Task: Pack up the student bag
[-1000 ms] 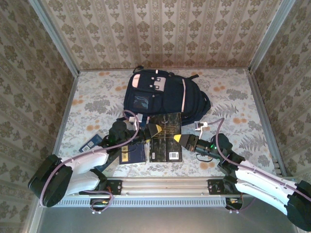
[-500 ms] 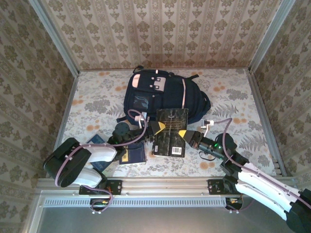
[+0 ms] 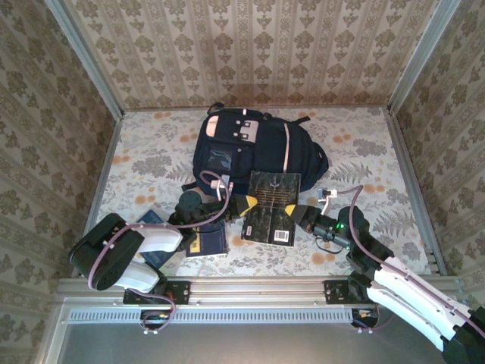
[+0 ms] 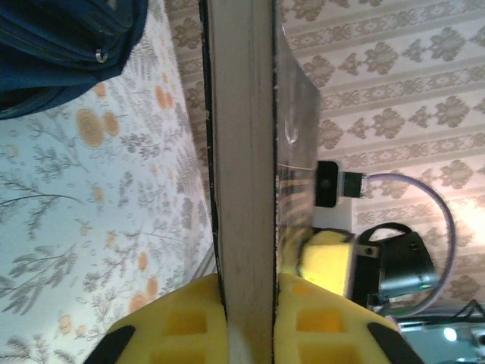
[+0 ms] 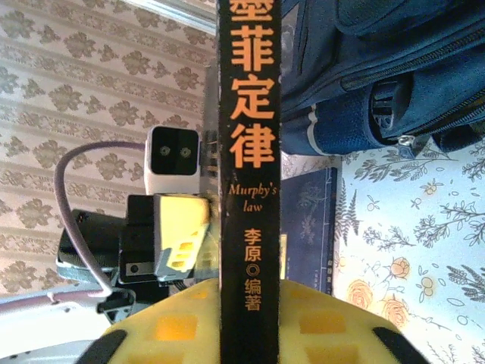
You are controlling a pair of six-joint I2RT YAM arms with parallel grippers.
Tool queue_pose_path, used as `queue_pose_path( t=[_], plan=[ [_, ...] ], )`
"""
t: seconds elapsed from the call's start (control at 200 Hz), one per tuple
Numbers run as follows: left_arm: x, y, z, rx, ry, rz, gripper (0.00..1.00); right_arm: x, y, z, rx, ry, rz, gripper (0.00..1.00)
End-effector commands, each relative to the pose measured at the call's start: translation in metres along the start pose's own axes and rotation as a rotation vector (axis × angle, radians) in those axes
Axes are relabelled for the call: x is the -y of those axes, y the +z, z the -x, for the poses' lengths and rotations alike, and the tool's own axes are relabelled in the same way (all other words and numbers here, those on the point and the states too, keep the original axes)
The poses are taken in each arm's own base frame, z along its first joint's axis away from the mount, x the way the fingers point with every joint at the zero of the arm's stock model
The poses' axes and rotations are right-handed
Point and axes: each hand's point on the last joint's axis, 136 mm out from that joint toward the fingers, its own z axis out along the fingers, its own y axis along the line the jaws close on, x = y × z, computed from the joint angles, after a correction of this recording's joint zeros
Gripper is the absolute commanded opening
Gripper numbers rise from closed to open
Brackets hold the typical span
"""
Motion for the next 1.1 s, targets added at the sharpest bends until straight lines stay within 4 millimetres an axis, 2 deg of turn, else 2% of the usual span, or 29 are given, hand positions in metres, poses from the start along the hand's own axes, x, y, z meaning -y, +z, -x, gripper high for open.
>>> queue_pose_path(
  t=[0.0,0.075,0.155,0.21,0.325,0.43,0.51,0.63,0.82,0.95,1.095],
  plan=[
    [0.019,0.001,-0.011,-0.083,0.135,-0.032,0.04,-0.038,-0.003,0.002,-0.038,-0.101,0.102,0.4],
    [0.023,-0.001,-0.013,-0.105,0.178,-0.005,0.0,-0.047,-0.003,-0.001,-0.062,-0.121,0.14,0.63],
    [0.024,-0.009,-0.006,-0.057,0.209,0.056,0.0,-0.045,-0.006,0.001,-0.049,-0.124,0.123,0.79],
    [0.028,-0.016,0.005,0.027,0.214,0.089,0.0,-0.045,-0.008,0.004,-0.026,-0.123,0.122,0.88],
    [0.045,-0.037,0.034,0.272,0.121,0.073,0.0,-0.036,-0.013,0.015,0.063,-0.07,0.097,0.99],
    [0.057,-0.06,0.053,0.495,0.06,0.067,0.0,-0.023,-0.018,0.028,0.17,0.019,0.084,1.0],
    [0.064,-0.075,0.063,0.612,0.023,0.078,0.0,-0.024,-0.019,0.033,0.213,0.065,0.107,1.0],
    [0.062,-0.091,0.072,0.737,-0.071,0.081,0.0,-0.021,-0.019,0.039,0.275,0.115,0.087,1.0],
    [0.065,-0.086,0.077,0.788,-0.168,0.045,0.0,-0.032,-0.007,0.042,0.331,0.159,0.113,1.0],
    [0.07,-0.08,0.081,0.809,-0.19,0.042,0.0,-0.052,0.011,0.039,0.301,0.134,0.122,1.0],
    [0.083,-0.08,0.088,0.835,-0.188,0.005,0.0,-0.05,0.03,0.037,0.296,0.157,0.112,1.0]
  ],
)
